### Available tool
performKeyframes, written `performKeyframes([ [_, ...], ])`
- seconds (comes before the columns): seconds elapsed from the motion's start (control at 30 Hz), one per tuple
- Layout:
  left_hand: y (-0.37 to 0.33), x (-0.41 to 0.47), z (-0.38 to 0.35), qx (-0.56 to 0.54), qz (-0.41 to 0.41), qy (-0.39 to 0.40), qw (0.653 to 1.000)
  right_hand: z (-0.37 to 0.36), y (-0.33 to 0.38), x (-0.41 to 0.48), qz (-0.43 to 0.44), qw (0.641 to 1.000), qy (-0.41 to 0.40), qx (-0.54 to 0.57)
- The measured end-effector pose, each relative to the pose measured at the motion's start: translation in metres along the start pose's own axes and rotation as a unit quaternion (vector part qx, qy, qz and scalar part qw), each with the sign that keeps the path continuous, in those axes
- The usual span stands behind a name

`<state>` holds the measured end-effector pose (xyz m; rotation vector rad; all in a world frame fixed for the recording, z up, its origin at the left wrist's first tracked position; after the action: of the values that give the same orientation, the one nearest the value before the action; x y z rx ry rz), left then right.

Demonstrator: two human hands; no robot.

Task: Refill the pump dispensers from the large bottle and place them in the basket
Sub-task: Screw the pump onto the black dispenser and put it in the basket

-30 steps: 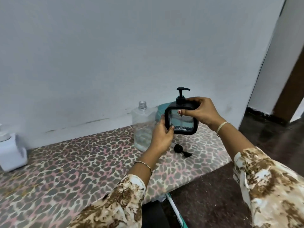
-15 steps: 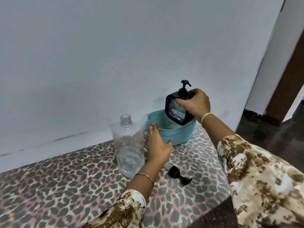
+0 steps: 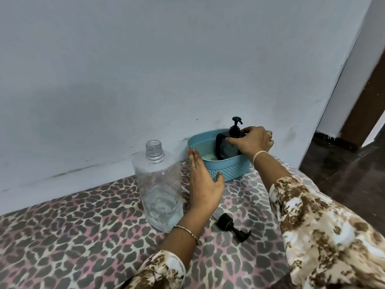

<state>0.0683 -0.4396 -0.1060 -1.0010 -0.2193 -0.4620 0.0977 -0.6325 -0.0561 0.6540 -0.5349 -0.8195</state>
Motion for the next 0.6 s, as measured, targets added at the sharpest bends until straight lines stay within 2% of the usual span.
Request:
performKeyframes([
  [0.27, -0.004, -0.001, 0.005, 0.020, 0.011, 0.029, 0.999, 0.001, -0.001, -0.008, 0.002, 0.998, -0.009, -0.062],
  [0.47, -0.016, -0.004, 0.016, 0.043, 0.038, 0.068, 0.996, 0.027, -0.005, -0.034, -0.010, 0.999, -0.026, 0.020],
  [0.6, -0.038, -0.019, 0.023, 0.011, 0.020, 0.098, 0.995, 0.047, -0.005, -0.067, 0.027, 0.995, -0.053, 0.084],
])
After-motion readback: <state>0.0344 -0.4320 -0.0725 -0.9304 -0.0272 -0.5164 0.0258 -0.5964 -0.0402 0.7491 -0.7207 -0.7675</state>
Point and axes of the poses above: each hand's wrist, its own x-axis towards the middle knuckle, its own z-axis out of the back of the hand, y = z × x, the point moved 5 cm from there along x, towards the middle knuckle, and after that the axes turned 7 degrees about -z, right-handed, at the moved point
